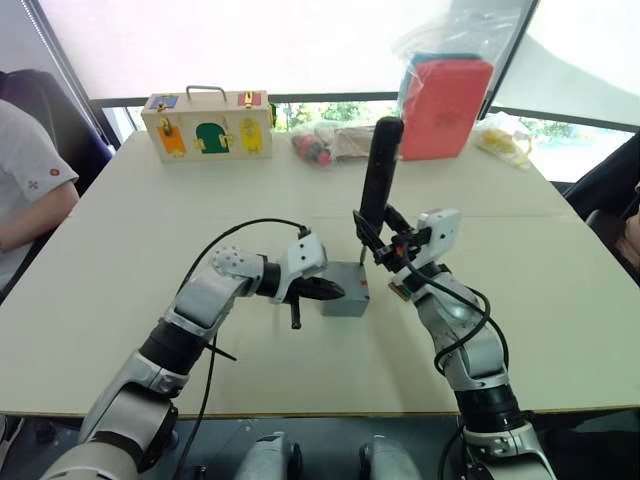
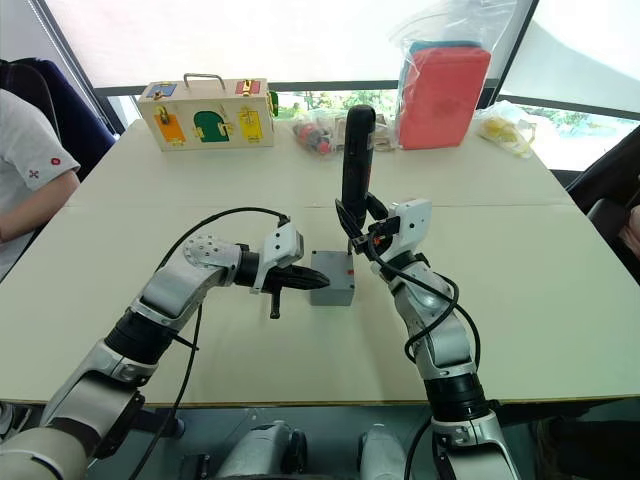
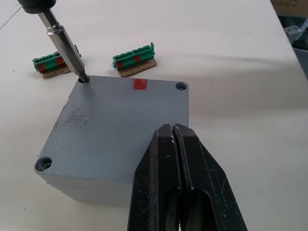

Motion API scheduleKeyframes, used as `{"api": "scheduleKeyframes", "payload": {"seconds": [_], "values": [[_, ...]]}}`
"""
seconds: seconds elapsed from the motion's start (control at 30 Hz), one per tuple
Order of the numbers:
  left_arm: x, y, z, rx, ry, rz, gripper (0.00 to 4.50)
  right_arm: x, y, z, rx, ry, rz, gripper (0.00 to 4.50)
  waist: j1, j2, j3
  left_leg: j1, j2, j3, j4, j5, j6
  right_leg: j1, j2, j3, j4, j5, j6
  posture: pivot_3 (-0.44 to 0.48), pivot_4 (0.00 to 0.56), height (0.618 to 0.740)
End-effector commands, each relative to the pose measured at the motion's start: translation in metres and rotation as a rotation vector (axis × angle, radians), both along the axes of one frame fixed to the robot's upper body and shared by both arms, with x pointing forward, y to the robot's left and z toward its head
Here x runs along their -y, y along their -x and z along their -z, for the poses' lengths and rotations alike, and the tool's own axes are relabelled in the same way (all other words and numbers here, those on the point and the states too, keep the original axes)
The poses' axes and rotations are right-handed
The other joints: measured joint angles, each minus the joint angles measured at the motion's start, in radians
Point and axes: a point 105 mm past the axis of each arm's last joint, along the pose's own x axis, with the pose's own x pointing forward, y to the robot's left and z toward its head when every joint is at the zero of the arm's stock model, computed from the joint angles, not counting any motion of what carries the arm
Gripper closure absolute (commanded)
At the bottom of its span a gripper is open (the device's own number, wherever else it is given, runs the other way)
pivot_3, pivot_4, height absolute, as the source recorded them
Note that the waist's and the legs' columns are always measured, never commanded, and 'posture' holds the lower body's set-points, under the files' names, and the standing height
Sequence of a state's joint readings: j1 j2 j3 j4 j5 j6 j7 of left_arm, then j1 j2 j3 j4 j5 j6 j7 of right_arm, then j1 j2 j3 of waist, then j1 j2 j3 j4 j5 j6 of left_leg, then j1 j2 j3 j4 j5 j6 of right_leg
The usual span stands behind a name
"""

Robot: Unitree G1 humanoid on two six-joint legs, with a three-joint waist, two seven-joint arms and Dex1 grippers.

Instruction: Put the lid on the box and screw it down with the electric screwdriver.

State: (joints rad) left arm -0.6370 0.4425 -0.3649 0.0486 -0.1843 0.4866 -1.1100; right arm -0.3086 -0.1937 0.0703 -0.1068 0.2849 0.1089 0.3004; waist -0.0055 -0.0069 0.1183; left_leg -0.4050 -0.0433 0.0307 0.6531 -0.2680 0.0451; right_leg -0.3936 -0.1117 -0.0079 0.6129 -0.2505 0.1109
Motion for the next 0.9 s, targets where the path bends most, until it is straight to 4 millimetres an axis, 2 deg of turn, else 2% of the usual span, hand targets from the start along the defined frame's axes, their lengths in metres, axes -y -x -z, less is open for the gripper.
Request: {"api": "scheduleKeyframes", "payload": {"seconds": [0.03, 0.23, 0.57, 0.63, 0.7, 0.9], "values": [[-0.007, 0.001, 0.008, -0.021, -0.027, -0.018, 4.50, 0.023, 0.000, 0.076, -0.267, 0.104, 0.115, 2.72, 0.000, -0.001, -0.002, 0.001, 0.000, 0.000, -0.001, 0.000, 0.000, 0.001, 0.000, 0.000, 0.000, -0.002, -0.003, 0.000, 0.150, 0.740], [-0.006, 0.001, 0.011, -0.038, -0.019, -0.030, 4.50, 0.025, 0.004, 0.084, -0.304, 0.016, 0.150, 2.72, 0.001, -0.006, -0.006, 0.009, -0.001, 0.000, -0.006, -0.002, -0.003, 0.007, -0.001, 0.000, -0.001, -0.004, -0.008, 0.000, 0.150, 0.740], [-0.005, 0.002, 0.018, -0.067, -0.016, -0.035, 4.50, 0.008, 0.016, 0.090, -0.247, 0.111, 0.038, 2.72, -0.003, -0.007, -0.007, 0.011, 0.000, 0.000, -0.008, -0.002, -0.003, 0.009, -0.001, 0.000, -0.003, -0.005, -0.008, 0.000, 0.150, 0.740], [-0.005, 0.002, 0.019, -0.070, -0.015, -0.037, 4.50, 0.010, 0.013, 0.093, -0.264, 0.104, 0.044, 2.72, -0.003, -0.007, -0.007, 0.011, -0.001, 0.000, -0.008, -0.002, -0.003, 0.009, -0.001, 0.000, -0.003, -0.005, -0.008, 0.000, 0.150, 0.740], [-0.006, 0.001, 0.019, -0.070, -0.017, -0.039, 4.50, 0.015, 0.006, 0.104, -0.362, 0.063, 0.080, 2.72, -0.004, -0.007, -0.008, 0.011, 0.000, 0.000, -0.008, -0.002, -0.003, 0.009, -0.001, 0.000, -0.003, -0.005, -0.008, 0.000, 0.150, 0.740], [-0.006, 0.000, 0.020, -0.071, -0.015, -0.045, 4.50, 0.017, -0.003, 0.103, -0.356, 0.091, 0.111, 2.72, -0.003, -0.007, -0.010, 0.012, 0.000, 0.000, -0.009, -0.002, -0.003, 0.009, -0.001, 0.000, -0.004, -0.006, -0.009, 0.000, 0.150, 0.740]]}}
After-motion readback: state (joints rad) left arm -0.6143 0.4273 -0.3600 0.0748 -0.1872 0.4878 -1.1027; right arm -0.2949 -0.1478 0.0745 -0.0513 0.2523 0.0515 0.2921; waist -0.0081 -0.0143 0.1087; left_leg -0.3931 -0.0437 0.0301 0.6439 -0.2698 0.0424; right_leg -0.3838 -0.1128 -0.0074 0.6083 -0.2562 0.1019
